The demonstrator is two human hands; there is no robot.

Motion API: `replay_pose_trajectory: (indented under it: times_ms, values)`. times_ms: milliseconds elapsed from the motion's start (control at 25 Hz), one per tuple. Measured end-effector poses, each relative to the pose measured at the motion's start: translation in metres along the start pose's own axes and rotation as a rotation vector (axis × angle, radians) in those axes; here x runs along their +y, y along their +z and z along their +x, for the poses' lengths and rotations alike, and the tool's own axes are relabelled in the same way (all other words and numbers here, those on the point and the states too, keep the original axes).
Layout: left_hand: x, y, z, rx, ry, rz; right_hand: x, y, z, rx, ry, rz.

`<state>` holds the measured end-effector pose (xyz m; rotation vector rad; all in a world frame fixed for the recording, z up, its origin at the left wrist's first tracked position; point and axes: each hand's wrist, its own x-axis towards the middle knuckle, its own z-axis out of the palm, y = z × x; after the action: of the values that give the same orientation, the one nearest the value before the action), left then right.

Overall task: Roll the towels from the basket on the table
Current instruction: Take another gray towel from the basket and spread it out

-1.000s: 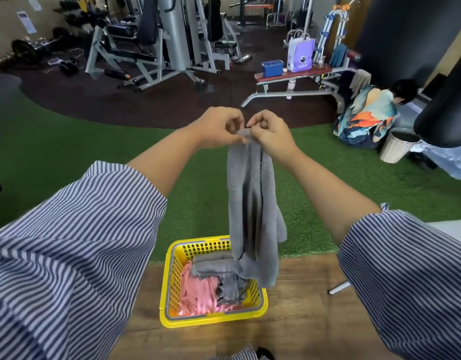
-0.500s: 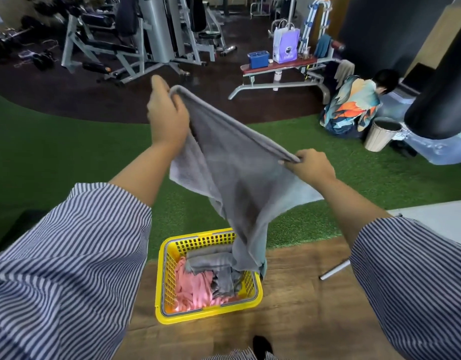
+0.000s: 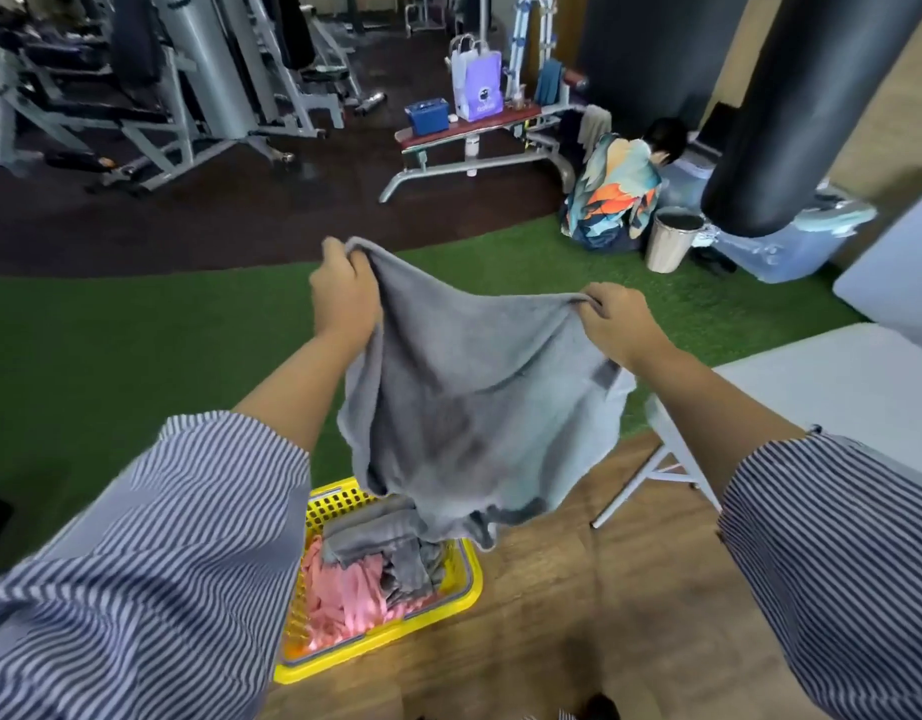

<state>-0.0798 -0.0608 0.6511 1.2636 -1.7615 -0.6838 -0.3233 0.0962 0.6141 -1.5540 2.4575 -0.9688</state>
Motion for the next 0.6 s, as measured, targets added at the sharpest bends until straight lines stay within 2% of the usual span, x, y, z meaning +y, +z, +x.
replay_pose_trajectory:
  times_ms: [200,320,480,600]
  values:
    - [0.07,0.11,-0.045,-0.2,0.032,-0.066,0.096,-0.072,0.002,0.067,-0.024,-0.184]
    - [0.108,0.166,-0.071,-0.256,0.041,-0.076,0.144,-0.104,0.003,-0.033,0.014,-0.289]
    - [0.127,0.22,-0.092,-0.31,0.029,-0.119,0.173,-0.116,0.014,0.001,0.066,-0.266]
    - [0.122,0.245,-0.087,-0.339,0.003,-0.069,0.191,-0.113,0.031,-0.057,0.152,-0.216]
